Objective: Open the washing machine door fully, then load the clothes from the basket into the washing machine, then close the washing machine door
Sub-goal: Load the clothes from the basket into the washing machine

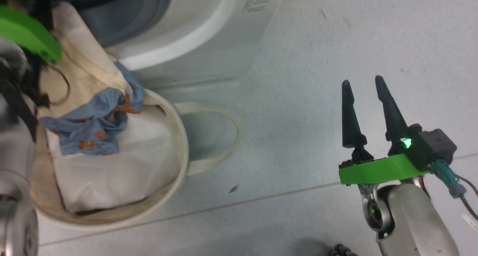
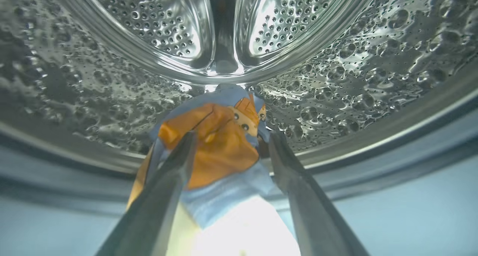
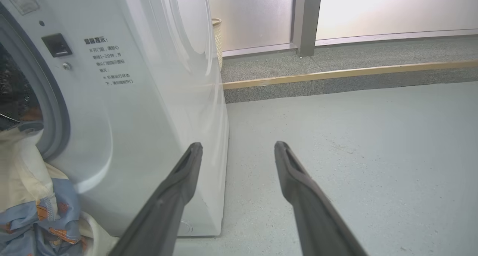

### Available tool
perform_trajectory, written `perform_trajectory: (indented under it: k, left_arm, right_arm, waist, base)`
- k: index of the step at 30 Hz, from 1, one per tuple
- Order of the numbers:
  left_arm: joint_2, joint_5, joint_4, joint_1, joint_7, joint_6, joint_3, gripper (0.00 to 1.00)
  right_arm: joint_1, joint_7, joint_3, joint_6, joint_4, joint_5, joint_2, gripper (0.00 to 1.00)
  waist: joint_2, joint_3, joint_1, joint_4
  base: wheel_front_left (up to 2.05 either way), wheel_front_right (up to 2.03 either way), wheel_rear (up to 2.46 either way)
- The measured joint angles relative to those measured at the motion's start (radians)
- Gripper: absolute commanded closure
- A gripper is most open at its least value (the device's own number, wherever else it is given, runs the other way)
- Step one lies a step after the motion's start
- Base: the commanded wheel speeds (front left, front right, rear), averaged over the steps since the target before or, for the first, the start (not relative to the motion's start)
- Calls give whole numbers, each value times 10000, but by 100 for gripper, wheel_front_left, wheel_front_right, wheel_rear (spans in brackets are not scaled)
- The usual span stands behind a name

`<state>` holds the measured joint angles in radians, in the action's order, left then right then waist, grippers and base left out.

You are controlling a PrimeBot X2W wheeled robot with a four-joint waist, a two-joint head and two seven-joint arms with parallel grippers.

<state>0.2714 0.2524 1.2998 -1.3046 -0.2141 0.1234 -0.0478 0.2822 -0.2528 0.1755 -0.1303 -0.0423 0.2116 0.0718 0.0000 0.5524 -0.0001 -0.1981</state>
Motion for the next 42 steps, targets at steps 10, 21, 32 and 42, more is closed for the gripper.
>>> perform_trajectory:
  k: [10,21,32,42]
  left_arm:
    - [-635,395,-2052,2733,-359,15,117,0]
    - [-955,702,-5277,6595,-359,15,-437,0]
    - [-740,1011,-7620,9168,-359,17,15,0]
    - [-759,1005,-8197,9959,-359,17,261,0]
  right_arm:
    - [54,-12,403,0,-907,642,449,0]
    - [-197,-12,610,0,-1419,1208,909,0]
    - [-1090,-12,426,0,-1588,1549,1162,0]
    - [-1283,-12,265,0,-1580,1613,1229,0]
  waist:
    - [0,-1635,-1,767]
    - [0,-3311,-1,1732]
    - [0,-4660,-1,2286]
    - [0,-5058,0,2629]
  base:
    - [0,0,0]
    - [0,0,0]
    - [0,0,0]
    - [0,0,0]
